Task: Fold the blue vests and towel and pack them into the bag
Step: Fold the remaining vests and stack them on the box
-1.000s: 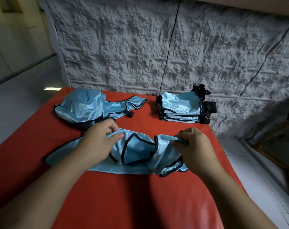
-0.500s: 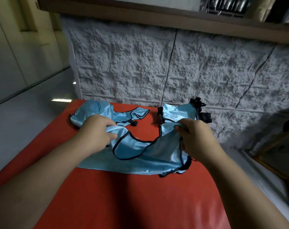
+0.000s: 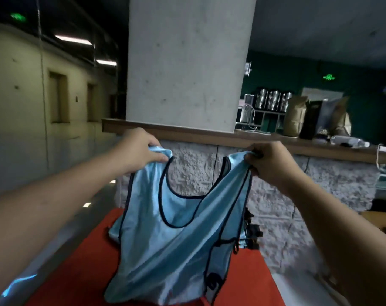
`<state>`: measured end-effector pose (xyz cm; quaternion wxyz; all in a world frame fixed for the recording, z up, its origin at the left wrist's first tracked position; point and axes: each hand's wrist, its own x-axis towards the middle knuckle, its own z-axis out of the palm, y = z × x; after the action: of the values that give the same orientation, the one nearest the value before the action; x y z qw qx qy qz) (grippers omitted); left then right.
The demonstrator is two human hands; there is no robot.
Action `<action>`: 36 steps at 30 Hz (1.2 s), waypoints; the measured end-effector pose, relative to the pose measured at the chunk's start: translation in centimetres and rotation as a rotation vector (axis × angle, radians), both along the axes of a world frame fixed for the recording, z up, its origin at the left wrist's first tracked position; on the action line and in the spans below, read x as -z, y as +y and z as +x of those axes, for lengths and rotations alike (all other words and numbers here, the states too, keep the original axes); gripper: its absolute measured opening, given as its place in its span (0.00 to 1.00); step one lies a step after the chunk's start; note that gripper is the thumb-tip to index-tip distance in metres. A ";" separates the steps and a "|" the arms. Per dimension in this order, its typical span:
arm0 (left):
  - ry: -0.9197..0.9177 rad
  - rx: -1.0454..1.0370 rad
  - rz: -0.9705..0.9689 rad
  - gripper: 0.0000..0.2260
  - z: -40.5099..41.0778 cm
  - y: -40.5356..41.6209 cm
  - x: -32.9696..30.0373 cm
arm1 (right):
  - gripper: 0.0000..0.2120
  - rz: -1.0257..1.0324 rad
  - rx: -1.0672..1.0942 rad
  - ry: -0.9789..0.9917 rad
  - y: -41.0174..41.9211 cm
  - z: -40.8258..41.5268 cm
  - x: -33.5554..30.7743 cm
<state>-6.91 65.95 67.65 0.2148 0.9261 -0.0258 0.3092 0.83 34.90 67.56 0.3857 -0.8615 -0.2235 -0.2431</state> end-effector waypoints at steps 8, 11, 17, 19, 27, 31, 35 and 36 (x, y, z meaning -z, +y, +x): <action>-0.036 -0.111 0.013 0.12 -4.0 3.8 -6.3 | 0.07 -0.096 0.024 -0.014 -4.6 -2.7 -7.3; -0.006 -0.107 -0.047 0.11 -4.0 4.6 -5.7 | 0.07 -0.209 0.071 0.002 -5.4 -2.7 -7.9; 0.021 -0.049 -0.077 0.06 -2.9 4.6 -4.3 | 0.06 -0.215 0.014 0.134 -5.0 -2.4 -7.3; 0.074 -0.028 -0.042 0.03 -2.5 4.6 -3.9 | 0.05 -0.247 -0.035 0.207 -4.6 -2.2 -6.7; 0.213 -0.057 0.038 0.06 4.6 5.6 1.5 | 0.03 -0.366 -0.024 0.291 -0.9 6.1 0.5; 0.246 -0.109 -0.086 0.05 13.1 6.4 7.3 | 0.02 -0.355 0.061 0.325 1.7 14.2 6.2; 0.327 -0.128 -0.134 0.04 22.4 7.3 12.7 | 0.01 -0.290 0.137 0.402 3.4 22.5 11.6; 0.342 -0.130 -0.156 0.03 24.6 7.5 13.9 | 0.02 -0.284 0.156 0.417 3.8 24.6 13.0</action>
<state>17.67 73.49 53.76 0.2669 0.9453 0.0951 0.1615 25.45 38.70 54.57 0.2789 -0.9531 -0.1040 -0.0554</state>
